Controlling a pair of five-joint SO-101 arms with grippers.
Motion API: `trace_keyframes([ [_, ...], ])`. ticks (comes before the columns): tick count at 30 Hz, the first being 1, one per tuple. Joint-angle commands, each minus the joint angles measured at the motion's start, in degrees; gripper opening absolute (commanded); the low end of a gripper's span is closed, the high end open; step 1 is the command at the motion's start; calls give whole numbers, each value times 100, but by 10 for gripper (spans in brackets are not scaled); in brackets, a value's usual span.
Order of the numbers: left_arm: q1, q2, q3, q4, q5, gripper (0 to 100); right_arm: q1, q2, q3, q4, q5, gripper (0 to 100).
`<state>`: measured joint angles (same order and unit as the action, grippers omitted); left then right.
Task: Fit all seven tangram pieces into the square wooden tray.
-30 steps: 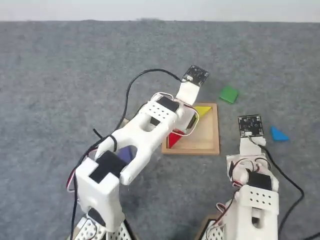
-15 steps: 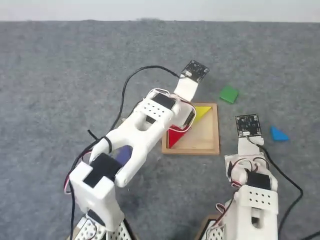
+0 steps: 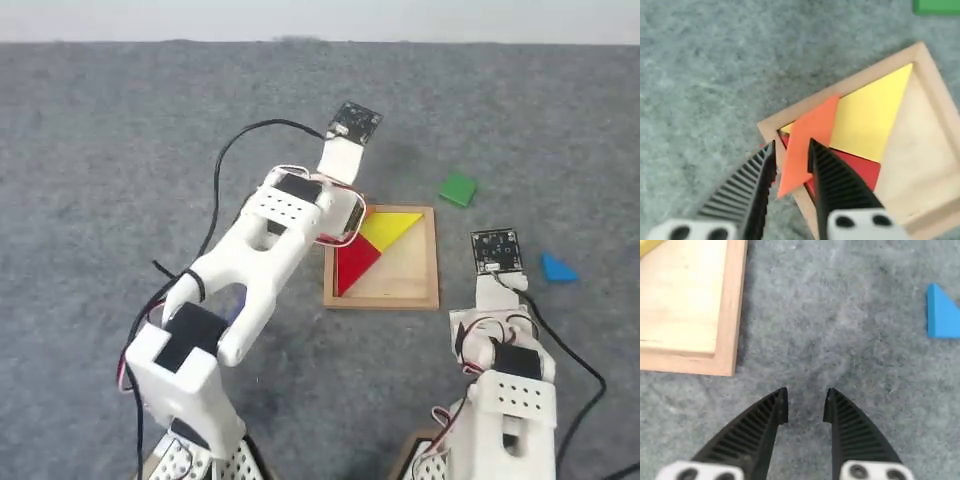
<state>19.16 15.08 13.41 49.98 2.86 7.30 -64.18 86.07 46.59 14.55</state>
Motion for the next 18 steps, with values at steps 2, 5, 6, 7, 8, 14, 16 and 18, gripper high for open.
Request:
trace_keyframes([
  [2, -79, -343, -163, -246, -167, 101, -22, -110, -185, -101, -35, 136],
  [5, -343, -255, -163, -598, -141, 101, -31, -110, -185, -101, -35, 136],
  [6, -448, -141, -189, -695, -141, 101, -31, -110, -185, -101, -35, 136],
  [7, -527, -9, -207, -800, -141, 101, -31, -110, -185, -92, -35, 136],
  [8, -571, 141, -242, -888, -167, 101, -31, -110, -185, -92, -35, 136],
  [14, -334, 545, -716, -360, -281, 100, -31, -119, -185, -92, -35, 136],
  [16, -158, 571, -629, -325, -290, 100, -31, -127, -185, -92, -35, 136],
  [18, 18, 589, -523, -325, -290, 100, -31, -127, -185, -92, -35, 136],
])
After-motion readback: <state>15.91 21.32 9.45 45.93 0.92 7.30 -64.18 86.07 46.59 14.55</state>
